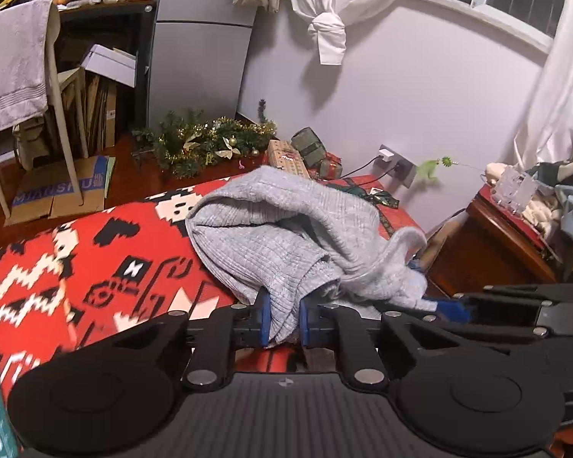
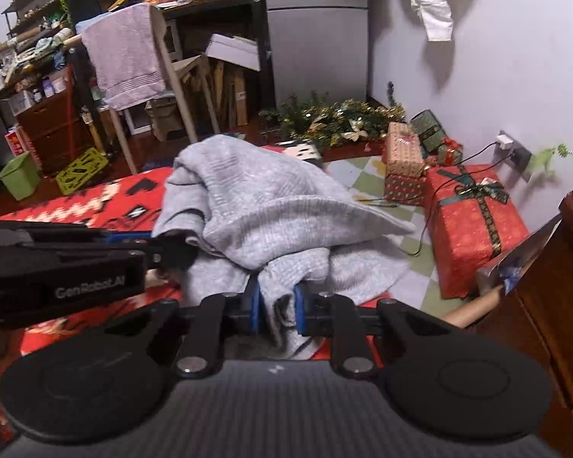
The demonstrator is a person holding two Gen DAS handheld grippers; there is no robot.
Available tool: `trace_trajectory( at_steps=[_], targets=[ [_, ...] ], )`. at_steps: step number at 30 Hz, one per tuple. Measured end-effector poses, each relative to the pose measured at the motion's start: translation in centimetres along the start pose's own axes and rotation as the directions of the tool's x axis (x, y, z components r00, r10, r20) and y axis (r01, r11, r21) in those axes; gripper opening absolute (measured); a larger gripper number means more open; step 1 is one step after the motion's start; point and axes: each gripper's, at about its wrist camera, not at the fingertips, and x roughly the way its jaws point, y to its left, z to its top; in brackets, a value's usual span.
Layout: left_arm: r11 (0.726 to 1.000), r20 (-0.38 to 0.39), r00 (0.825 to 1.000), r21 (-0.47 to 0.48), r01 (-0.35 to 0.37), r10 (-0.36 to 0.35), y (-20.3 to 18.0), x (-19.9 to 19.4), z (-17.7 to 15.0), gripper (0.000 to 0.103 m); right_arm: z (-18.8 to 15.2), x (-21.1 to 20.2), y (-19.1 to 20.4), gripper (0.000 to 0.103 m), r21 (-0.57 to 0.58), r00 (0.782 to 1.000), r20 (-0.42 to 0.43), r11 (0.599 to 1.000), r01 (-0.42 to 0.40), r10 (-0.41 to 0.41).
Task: Fold clothes
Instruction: 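Move both tools to the crumpled grey shirt and close both grippers on it, then lift the grey shirt with both grippers and carry it over the green mat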
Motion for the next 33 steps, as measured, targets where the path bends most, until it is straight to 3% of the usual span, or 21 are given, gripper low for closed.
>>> trace_trajectory(
  at_steps=[7, 22, 28, 33],
  targets=[
    [0.999, -0.037, 0.999, -0.043, -0.023, 0.021, 0.9, -7.0, -3.2, 0.014, -2.9, -5.3, 5.0, 0.018, -0.011, 0.994, -0.038, 0.994, -0.107, 0.106],
    [0.978, -0.054, 0.987, -0.137, -0.159, 0.153, 3.8, -26.4, -16.2, 0.014, -15.0, -19.3, 20.8, 0.018, -0.132, 0.943, -0.143, 0.939, -0.318, 0.3],
    [0.945, -0.089, 0.974, -0.239, -0.222, 0.207, 5.2, -31.3, -21.2, 0.014, -19.1, -22.8, 24.7, 0.019, -0.199, 0.92, -0.178, 0.902, -0.382, 0.35],
    [0.927, -0.089, 0.967, -0.276, -0.253, 0.237, 5.9, -34.5, -24.1, 0.014, -20.4, -24.4, 26.4, 0.019, -0.23, 0.907, -0.199, 0.882, -0.412, 0.371]
  ],
)
